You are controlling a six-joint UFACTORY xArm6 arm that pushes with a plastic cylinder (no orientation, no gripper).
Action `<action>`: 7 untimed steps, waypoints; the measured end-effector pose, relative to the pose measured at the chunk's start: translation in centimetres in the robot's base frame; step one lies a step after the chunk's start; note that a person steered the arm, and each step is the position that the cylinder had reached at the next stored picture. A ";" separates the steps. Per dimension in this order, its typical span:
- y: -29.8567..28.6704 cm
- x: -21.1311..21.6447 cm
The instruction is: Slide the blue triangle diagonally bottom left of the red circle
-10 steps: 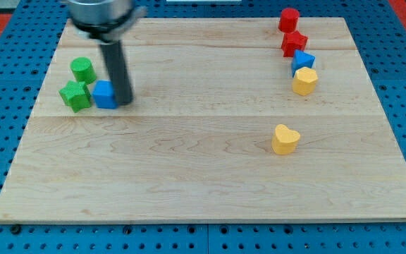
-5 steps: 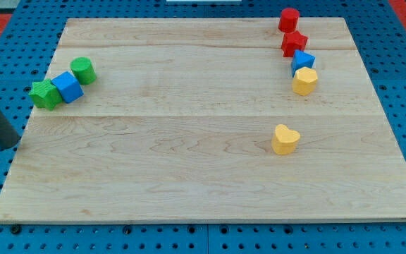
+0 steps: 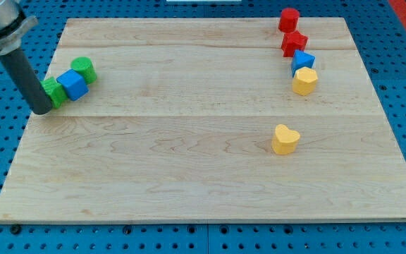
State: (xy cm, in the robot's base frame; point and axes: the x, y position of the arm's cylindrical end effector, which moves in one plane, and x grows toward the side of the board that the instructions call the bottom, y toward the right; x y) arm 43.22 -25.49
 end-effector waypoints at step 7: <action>49.3 -9.3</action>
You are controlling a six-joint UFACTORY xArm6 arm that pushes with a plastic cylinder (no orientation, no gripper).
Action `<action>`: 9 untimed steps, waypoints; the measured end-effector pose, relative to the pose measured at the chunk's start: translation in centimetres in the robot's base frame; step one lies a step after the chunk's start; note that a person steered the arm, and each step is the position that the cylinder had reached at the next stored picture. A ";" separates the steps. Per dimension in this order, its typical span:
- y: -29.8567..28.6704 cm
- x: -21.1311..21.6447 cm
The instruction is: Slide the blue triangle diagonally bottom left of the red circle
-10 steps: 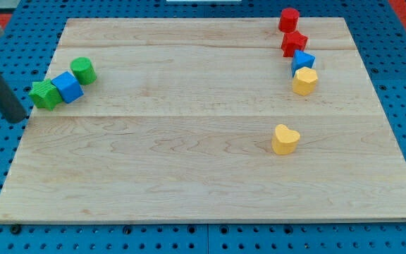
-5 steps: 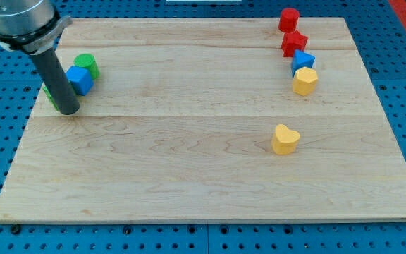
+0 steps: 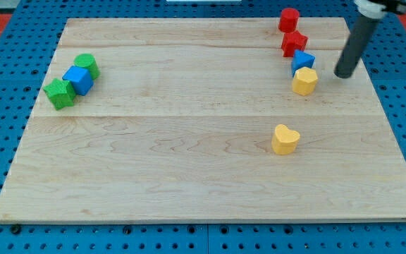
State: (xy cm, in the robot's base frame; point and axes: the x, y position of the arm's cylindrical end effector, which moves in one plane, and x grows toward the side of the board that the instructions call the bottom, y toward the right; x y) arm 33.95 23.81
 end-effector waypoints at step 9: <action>-17.6 -1.0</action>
